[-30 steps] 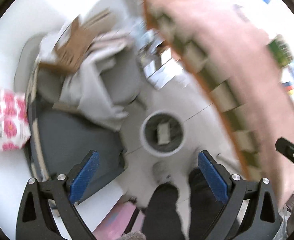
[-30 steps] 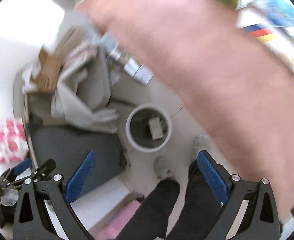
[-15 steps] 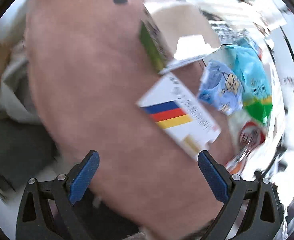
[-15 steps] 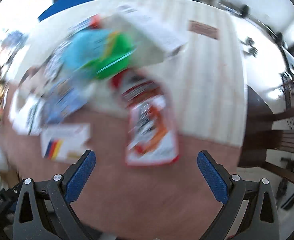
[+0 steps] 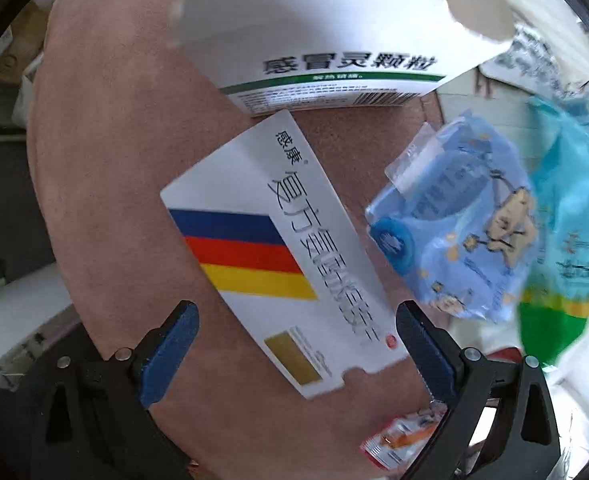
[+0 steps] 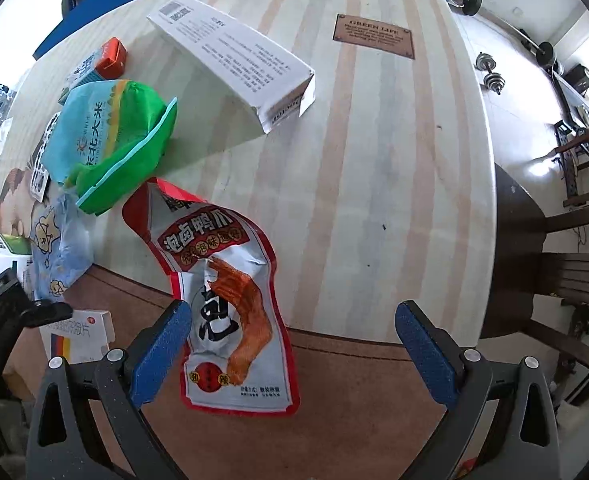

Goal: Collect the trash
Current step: 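Move both tools back over the table toward the remaining items, then grasp the striped medicine box with the left gripper while the right gripper grasps the red snack bag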

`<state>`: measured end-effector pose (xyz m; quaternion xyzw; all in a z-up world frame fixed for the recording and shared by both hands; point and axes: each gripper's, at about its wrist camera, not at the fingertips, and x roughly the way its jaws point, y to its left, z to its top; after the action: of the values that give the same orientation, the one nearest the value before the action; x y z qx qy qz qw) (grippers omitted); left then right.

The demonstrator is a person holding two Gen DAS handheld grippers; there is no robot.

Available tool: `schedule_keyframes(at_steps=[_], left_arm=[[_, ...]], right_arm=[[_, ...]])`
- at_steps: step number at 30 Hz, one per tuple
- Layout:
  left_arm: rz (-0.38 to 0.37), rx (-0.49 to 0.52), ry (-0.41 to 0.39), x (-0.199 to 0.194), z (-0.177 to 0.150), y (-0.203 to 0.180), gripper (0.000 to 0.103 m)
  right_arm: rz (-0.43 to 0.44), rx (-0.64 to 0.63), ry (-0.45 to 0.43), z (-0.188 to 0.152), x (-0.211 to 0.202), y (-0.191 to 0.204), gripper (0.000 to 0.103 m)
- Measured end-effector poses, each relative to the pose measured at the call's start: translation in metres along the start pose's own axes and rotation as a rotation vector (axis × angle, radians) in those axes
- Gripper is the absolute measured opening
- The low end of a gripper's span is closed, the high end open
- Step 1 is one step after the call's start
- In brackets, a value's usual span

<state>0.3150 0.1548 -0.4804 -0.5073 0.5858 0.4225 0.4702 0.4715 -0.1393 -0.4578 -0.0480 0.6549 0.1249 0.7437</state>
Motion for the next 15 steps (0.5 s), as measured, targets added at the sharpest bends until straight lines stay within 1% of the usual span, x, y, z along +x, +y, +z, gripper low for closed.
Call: schedule_keyframes(at_steps=[2,3,4,5,7,9,10,12,14,15], left_arm=[[0.048,0.060,-0.015,0.003,0.004,-0.006,0.099],[0.059,0.115,-0.032,0.005,0.003,-0.010,0.093],[0.062,0.186,-0.068,0.002,0.000,-0.011,0.092],[0.082,0.229,-0.085,0.001,-0.002,-0.012,0.089],[0.128,0.385,-0.142,0.000,-0.012,-0.011,0.086],[0.151,0.493,-0.163,0.001,-0.021,-0.005,0.082],[0.163,0.562,-0.166,0.004,-0.027,0.000,0.081],[0.184,0.664,-0.164,0.007,-0.037,0.012,0.080],[0.179,0.720,-0.148,0.012,-0.042,0.027,0.081],[0.157,0.719,-0.131,0.013,-0.041,0.033,0.081]], right_arm=[[0.015,-0.002,0.004,0.001,0.004,0.001,0.103],[0.018,-0.006,0.006,0.002,0.008,0.003,0.103],[0.023,-0.013,0.011,0.003,0.012,0.005,0.103],[0.032,-0.018,0.013,0.003,0.013,0.007,0.103],[0.041,-0.032,0.020,0.002,0.017,0.013,0.103],[0.051,-0.045,0.026,-0.001,0.021,0.021,0.103],[0.054,-0.054,0.031,-0.002,0.023,0.025,0.103],[0.061,-0.066,0.039,-0.005,0.025,0.033,0.103],[0.052,-0.087,0.057,-0.007,0.033,0.043,0.103],[0.049,-0.094,0.066,-0.008,0.038,0.046,0.103]])
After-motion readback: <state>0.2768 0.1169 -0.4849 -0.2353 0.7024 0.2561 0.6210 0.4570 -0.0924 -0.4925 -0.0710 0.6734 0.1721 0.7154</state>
